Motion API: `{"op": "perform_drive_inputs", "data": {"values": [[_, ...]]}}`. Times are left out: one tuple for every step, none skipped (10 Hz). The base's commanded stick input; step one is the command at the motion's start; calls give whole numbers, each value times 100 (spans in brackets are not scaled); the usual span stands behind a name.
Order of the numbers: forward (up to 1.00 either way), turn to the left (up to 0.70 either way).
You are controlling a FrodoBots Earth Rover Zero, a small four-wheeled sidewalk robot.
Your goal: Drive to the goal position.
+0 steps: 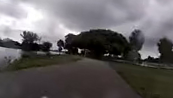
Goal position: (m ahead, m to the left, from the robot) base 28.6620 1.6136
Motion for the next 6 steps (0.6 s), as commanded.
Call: {"op": "perform_drive_inputs", "data": {"values": [[100, 0], [100, 0], [100, 0], [100, 0], [100, -2], [100, -40]]}}
